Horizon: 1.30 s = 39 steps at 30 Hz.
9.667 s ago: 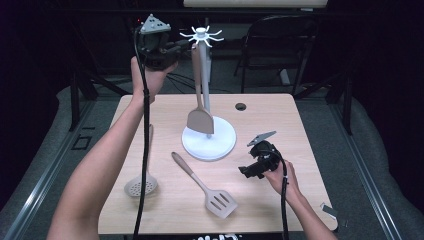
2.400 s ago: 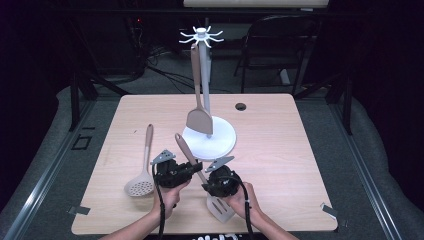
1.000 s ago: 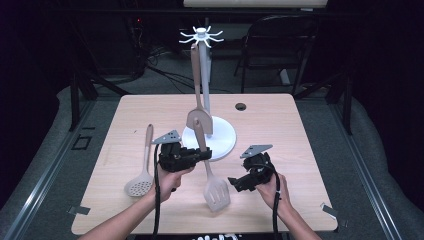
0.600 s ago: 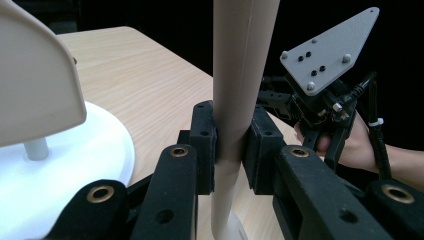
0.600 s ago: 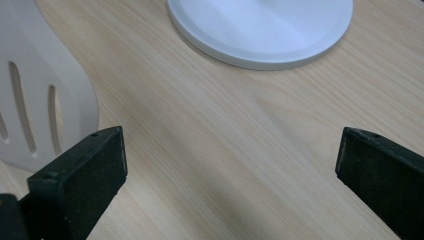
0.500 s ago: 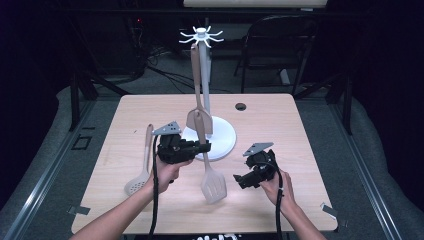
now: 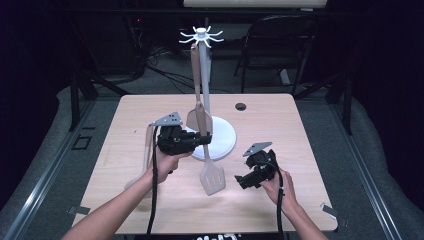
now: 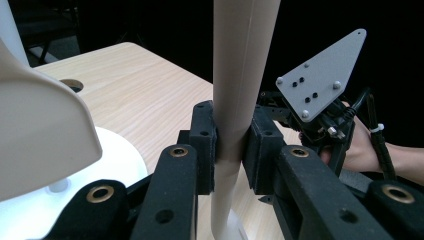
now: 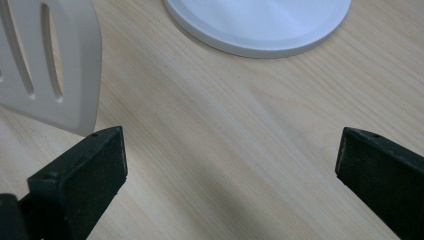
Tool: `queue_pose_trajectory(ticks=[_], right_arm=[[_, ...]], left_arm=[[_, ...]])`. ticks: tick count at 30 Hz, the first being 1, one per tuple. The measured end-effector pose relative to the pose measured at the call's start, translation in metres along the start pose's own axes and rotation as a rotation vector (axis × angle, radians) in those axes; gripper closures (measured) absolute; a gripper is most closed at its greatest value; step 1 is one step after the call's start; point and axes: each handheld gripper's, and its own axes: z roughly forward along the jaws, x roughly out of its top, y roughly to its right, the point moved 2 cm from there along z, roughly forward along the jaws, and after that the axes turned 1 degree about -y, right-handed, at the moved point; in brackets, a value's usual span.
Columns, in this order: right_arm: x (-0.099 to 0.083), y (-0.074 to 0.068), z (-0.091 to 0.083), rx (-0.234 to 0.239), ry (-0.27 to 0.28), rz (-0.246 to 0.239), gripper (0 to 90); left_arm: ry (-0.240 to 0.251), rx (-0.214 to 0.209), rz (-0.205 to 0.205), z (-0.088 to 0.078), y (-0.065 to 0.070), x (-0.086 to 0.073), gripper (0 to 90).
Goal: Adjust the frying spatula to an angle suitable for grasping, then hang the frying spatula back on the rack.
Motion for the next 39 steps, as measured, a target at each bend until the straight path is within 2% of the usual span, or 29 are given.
queue_pose_trajectory(ticks=[5,11,15,23,31,39], right_arm=[[0.003,0.001,0.003,0.005,-0.006,0.006,0.0],[0.006,0.001,0.009,-0.001,-0.033,-0.013,0.0],[0.006,-0.001,0.009,-0.012,-0.021,-0.018,0.0],[0.005,0.001,0.006,-0.019,-0.027,-0.033,0.0],[0.005,0.001,0.006,-0.021,-0.024,-0.038,0.0],[0.005,-0.002,0.001,-0.021,-0.019,-0.043,0.0]], left_arm=[[-0.005,-0.006,0.019,-0.001,-0.004,0.009,77.1],[0.005,-0.018,0.049,-0.002,-0.006,0.017,77.2],[0.012,-0.022,0.061,-0.002,-0.006,0.022,77.2],[0.000,-0.019,0.107,0.000,-0.002,0.044,77.2],[0.001,-0.021,0.133,0.001,-0.001,0.060,77.2],[-0.002,-0.023,0.137,0.005,-0.005,0.075,77.1]])
